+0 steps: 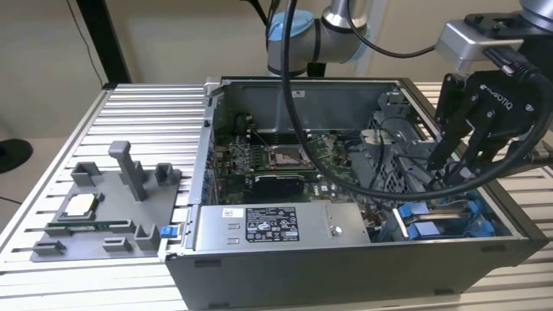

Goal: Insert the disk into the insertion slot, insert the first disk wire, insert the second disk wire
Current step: 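Insert the disk into the insertion slot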

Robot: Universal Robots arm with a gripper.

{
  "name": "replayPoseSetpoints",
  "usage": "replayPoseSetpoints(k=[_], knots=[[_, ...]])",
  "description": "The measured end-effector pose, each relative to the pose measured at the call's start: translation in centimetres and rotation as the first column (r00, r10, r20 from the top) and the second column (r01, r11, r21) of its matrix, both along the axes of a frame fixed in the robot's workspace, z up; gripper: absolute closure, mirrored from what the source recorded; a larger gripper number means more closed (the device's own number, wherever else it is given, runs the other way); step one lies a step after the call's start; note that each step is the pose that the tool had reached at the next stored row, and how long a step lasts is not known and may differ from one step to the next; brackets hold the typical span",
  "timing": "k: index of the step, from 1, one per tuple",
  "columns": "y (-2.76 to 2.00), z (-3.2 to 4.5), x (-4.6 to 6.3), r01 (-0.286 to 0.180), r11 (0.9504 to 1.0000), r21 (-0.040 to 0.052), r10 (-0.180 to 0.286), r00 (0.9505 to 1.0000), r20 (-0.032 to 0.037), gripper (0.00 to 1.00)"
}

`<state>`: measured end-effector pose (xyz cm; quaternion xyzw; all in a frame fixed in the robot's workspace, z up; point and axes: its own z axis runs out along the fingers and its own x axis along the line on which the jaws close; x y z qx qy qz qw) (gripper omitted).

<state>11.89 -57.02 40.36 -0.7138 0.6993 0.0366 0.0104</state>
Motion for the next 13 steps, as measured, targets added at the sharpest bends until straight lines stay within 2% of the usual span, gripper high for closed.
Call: replayPoseSetpoints(k=[3, 5, 6, 8, 10, 11, 13], knots=[[0.30, -0.04, 0.0, 0.000, 0.9999, 0.0108, 0.000, 1.0000, 0.0013, 0.00], [0.61, -0.12, 0.0, 0.000, 0.9998, 0.0220, 0.000, 1.0000, 0.0050, 0.00], [0.74, -0.14, 0.0, 0.000, 0.9997, 0.0244, 0.000, 1.0000, 0.0084, 0.00], [0.92, -0.18, 0.0, -0.002, 0.9997, 0.0259, 0.001, 0.9997, 0.0224, 0.00], [0.99, -0.23, 0.0, -0.004, 0.9997, 0.0259, 0.002, 0.9991, 0.0427, 0.00], [1.03, -0.28, 0.0, -0.004, 0.9997, 0.0259, 0.003, 0.9987, 0.0506, 0.00], [1.18, -0.43, 0.0, -0.005, 0.9997, 0.0258, 0.004, 0.9981, 0.0615, 0.00]])
